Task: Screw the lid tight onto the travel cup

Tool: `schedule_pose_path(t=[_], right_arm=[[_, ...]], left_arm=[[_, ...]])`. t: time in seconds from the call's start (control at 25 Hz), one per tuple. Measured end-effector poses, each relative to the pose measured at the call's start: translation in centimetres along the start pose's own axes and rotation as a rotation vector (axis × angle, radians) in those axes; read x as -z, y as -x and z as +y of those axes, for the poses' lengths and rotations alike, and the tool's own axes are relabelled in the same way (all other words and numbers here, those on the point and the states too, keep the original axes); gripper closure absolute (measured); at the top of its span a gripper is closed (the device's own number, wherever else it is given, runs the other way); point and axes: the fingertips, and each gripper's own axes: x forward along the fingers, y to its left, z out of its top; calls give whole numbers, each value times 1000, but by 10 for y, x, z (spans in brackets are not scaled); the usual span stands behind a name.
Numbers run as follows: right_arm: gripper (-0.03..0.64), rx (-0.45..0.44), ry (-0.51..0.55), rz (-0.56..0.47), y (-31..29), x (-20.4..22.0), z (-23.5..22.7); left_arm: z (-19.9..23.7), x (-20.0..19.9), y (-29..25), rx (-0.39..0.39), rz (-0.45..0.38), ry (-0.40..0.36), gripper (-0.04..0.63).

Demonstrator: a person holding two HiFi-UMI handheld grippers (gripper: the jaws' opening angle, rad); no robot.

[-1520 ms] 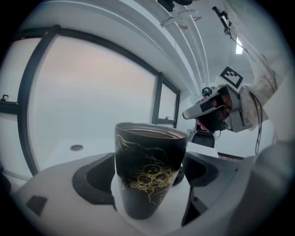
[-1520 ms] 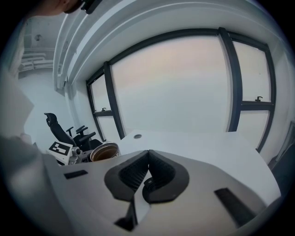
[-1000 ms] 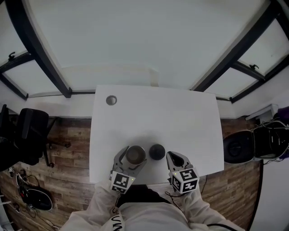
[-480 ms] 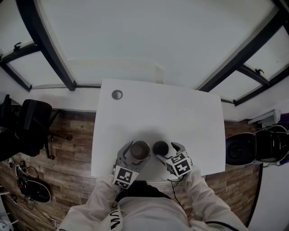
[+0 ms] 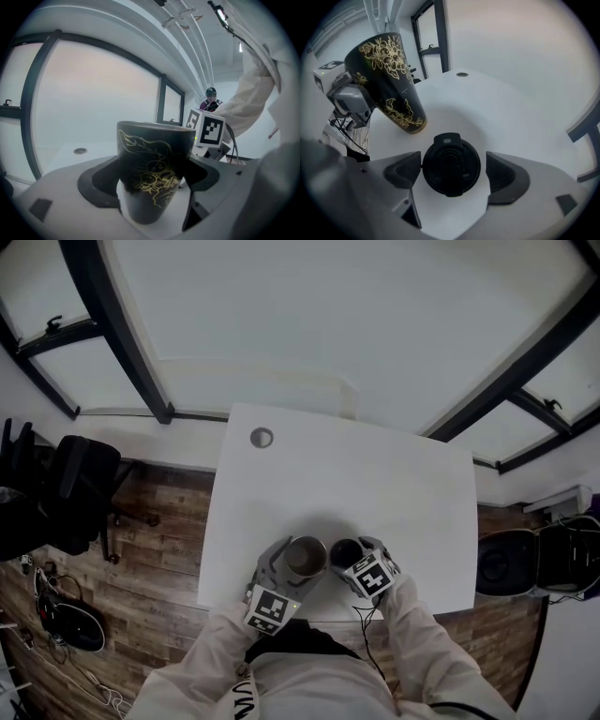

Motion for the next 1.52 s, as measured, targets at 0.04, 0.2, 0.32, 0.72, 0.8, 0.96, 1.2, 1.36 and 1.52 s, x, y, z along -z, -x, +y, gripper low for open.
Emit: schedule_pose_path(t=[0.04,0.2,0.32,0.72,0.8,0.96,1.2,1.36,1.52], right_arm=[[206,-11,-10,10,-1,1,-2],[207,-47,-42,44,-7,4,-3],[207,-41,-20,66,-11,1,-1],[208,-46,-146,62,5,8,-4],[209,-57,-149,38,19,3,-2],[209,-64,-136,-27,54,-15,-4],[208,-102,-121,-150,105,-57,7],[209,-128,-50,-229,138,-91,28],[209,-159,37,-272,156,-121,52]], left_arm=[[0,-1,-1,0,0,-1,179],[1,-3,0,-3,2,-15,179],[5,-3,1,-14,-1,-22,179],[2,2,5,-12,33,-7,179],[2,2,5,-10,14,-12,179],[1,2,5,-12,11,-12,179],[2,1,7,-11,15,-15,179],[2,2,7,-9,17,-17,179],[0,3,5,-9,29,-23,179]])
